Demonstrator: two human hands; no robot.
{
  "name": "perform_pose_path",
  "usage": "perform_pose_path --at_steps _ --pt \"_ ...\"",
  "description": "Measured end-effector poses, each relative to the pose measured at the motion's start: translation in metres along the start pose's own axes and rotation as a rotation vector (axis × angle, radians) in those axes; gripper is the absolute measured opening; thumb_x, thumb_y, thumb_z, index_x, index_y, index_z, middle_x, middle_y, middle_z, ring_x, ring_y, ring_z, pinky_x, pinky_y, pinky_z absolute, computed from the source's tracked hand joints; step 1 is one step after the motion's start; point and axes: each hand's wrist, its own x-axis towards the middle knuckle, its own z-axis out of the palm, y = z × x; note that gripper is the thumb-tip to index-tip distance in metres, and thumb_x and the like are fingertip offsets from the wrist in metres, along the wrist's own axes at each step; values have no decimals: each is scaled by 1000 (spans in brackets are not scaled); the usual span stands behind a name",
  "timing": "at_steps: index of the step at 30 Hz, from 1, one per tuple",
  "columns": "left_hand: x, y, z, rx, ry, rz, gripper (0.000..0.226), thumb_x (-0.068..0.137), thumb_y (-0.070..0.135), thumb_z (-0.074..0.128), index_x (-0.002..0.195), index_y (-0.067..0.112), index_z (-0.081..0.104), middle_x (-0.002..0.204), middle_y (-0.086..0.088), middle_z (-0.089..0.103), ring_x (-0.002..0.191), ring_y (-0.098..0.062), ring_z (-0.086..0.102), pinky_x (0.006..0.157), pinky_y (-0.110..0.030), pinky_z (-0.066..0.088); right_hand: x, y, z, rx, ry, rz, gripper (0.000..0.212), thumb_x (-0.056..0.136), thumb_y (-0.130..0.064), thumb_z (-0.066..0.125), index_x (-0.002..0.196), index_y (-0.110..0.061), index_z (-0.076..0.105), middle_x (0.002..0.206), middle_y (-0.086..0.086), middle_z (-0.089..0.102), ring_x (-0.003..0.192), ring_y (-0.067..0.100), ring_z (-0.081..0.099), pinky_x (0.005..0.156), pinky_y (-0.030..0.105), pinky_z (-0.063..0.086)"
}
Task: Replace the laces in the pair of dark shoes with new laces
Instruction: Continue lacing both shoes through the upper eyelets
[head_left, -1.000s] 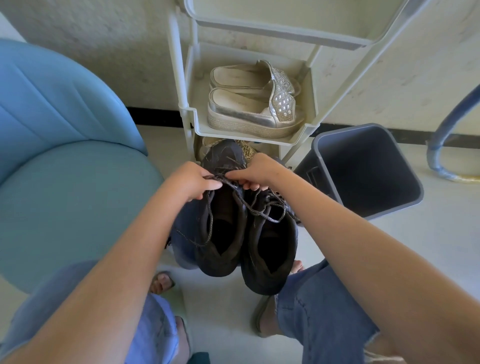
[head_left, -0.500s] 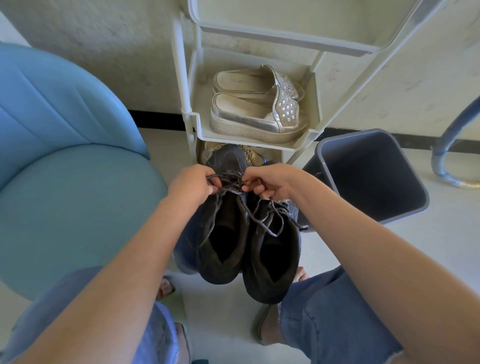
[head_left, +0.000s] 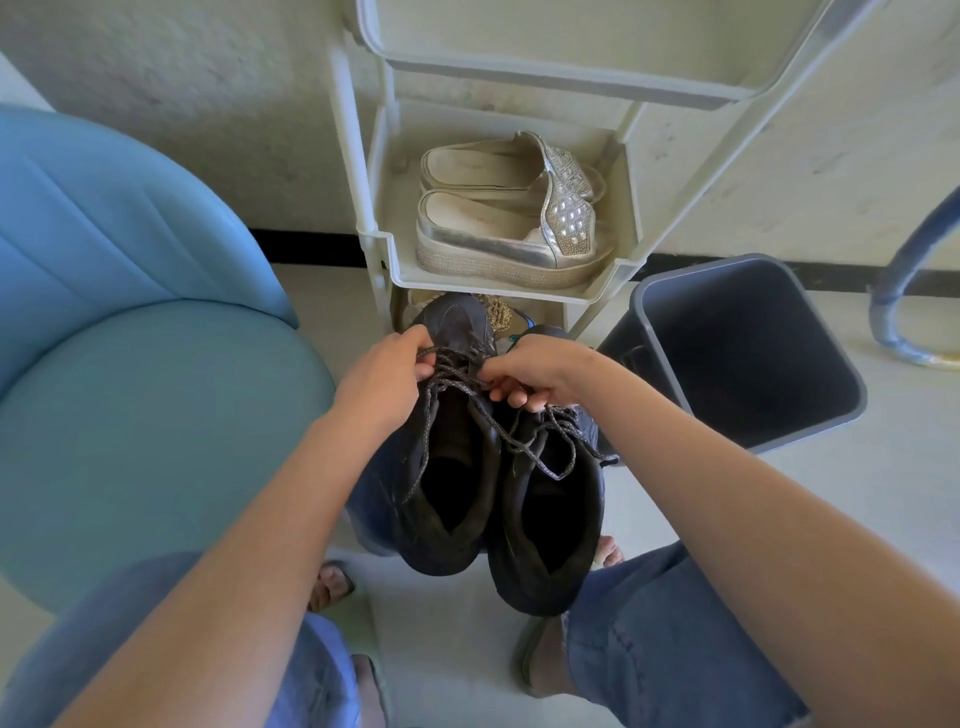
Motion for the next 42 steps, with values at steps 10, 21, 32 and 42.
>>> perform_pose_path --at_steps 10,21,32,42 --pt "-6 -2 -7 -52 -71 -100 17 93 9 53 85 24 57 91 4 63 84 -17 56 71 -28 41 0 -2 3 -104 5 1 21 92 -17 53 75 -6 55 64 6 59 38 11 43 31 14 27" --pt "14 -2 -13 -199 -94 -296 13 92 18 57 81 14 63 53 10 57 52 -11 50 50 -21 36 -4 -11 -2 -295 23 -50 18 94 -16 57 80 -5 53 71 6 60 49 14 42 40 19 33" --pt "13 3 2 -119 -2 -201 7 88 18 64 85 23 60 88 4 60 82 -16 53 68 -27 37 -4 -13 -4 -155 29 -9 11 93 -10 56 87 -2 52 79 15 65 48 16 41 33 18 28" --pt "12 10 3 -70 72 -113 8 97 13 48 92 19 45 93 3 53 79 -14 45 52 -19 25 -2 -15 -7 -175 -11 -14 23 90 -6 61 68 -6 53 61 7 61 40 12 38 34 16 28"
